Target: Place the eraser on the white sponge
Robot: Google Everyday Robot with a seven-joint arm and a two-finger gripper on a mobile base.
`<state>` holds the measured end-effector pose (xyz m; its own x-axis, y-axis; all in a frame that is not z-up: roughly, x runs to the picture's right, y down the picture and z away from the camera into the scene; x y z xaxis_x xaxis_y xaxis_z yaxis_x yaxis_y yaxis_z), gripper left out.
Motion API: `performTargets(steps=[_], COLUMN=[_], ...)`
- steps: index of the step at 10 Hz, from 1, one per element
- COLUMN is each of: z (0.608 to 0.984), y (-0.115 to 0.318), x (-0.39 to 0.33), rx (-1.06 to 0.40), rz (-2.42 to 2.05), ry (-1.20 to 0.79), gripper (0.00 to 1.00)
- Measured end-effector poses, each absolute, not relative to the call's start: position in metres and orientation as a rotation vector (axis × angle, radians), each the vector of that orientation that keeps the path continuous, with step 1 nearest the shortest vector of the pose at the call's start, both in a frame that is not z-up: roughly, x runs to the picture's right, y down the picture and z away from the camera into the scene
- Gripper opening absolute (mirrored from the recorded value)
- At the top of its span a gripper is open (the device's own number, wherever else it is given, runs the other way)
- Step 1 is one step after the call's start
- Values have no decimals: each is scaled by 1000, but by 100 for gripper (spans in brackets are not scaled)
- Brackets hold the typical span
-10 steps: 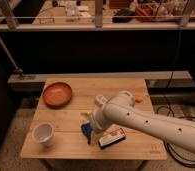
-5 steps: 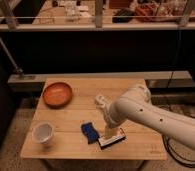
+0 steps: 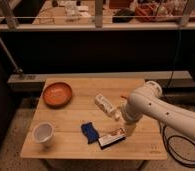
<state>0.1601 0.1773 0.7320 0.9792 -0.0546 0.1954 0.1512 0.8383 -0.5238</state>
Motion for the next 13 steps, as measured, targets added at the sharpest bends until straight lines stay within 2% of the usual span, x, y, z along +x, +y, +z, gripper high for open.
performTargets(steps=[2, 6, 8, 10, 11, 12, 13], z=[773, 817, 820, 805, 797, 791, 790], y=[201, 246, 262, 267, 267, 266, 267], x=[161, 153, 150, 146, 145, 141, 140], rx=[-630, -759, -780, -763, -756, -747, -744], rz=[-116, -124, -129, -139, -144, -156, -158], ry=[-184, -207, -204, -212, -209, -206, -210], gripper=[80, 80, 80, 78, 73, 61, 53])
